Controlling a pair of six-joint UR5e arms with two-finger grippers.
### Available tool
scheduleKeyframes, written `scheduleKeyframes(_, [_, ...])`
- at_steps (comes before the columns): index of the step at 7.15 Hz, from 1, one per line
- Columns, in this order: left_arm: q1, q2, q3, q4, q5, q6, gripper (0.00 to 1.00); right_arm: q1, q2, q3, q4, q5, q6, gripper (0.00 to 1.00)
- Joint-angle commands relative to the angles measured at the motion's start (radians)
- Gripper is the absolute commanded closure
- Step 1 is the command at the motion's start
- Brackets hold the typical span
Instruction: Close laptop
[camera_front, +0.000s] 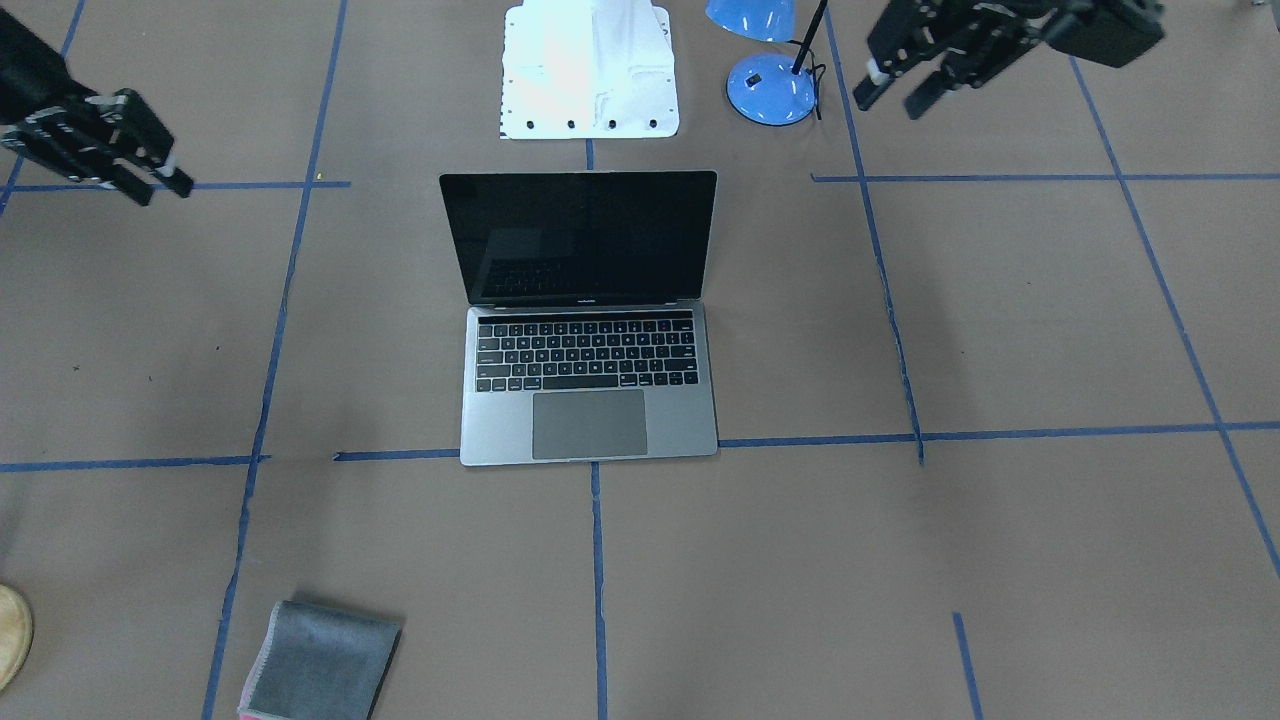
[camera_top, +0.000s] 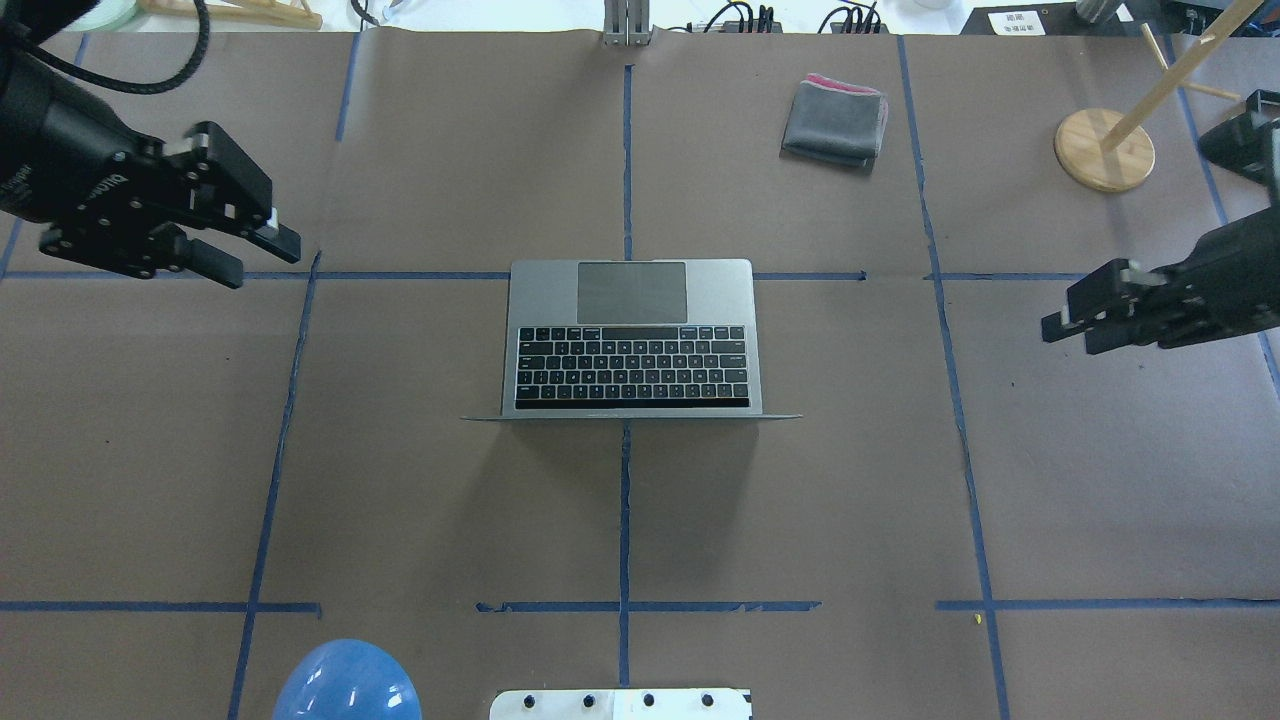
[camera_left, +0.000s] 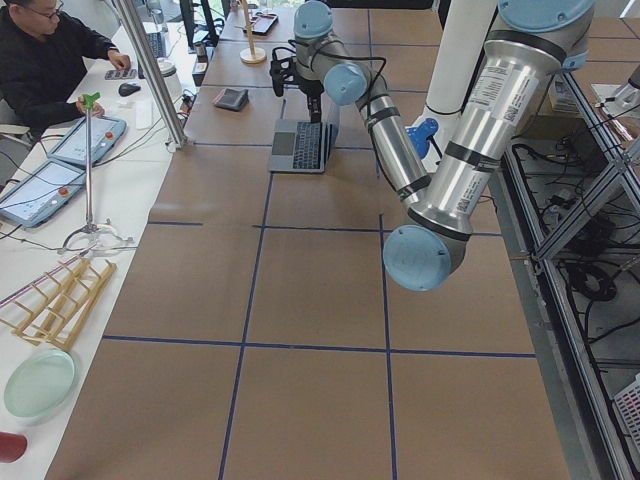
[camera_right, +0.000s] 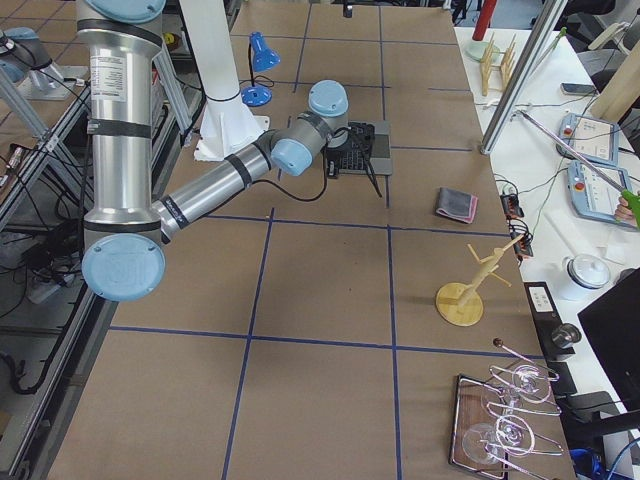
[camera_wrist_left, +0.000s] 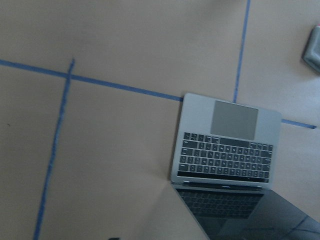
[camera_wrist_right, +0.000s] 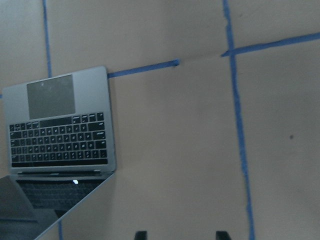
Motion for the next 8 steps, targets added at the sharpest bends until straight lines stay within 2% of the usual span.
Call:
scheduleKeyframes(1, [0.133,-0.055,-0.010,-0.013,0.009,-0.072,0.97,-0.185,0.062,0.004,0.100,-0.026,0.114,0.97])
scheduleKeyframes(2, [0.221,-0.072,-0.008,-0.015,0.109,-0.074,1.00,-0.247,0.109,0.002,0.100,-0.055,0.117,0.98])
scheduleKeyframes(3, [0.328,-0.083,0.004,-0.015,0.194,-0.074,1.00,-0.334,0.142,0.002,0.100,-0.148,0.132,0.99])
scheduleKeyframes(4, [0.386,-0.092,0.022,-0.017,0.238,-0.072,1.00,-0.417,0.168,0.002,0.100,-0.262,0.149,0.99])
scheduleKeyframes(6, [0.454,-0.146,0.110,-0.018,0.306,-0.071,1.00,-0.566,0.174,-0.006,0.098,-0.470,0.152,0.99])
scheduleKeyframes(8, [0.524,-0.155,0.157,-0.036,0.415,-0.069,1.00,-0.646,0.215,-0.037,0.091,-0.610,0.152,1.00])
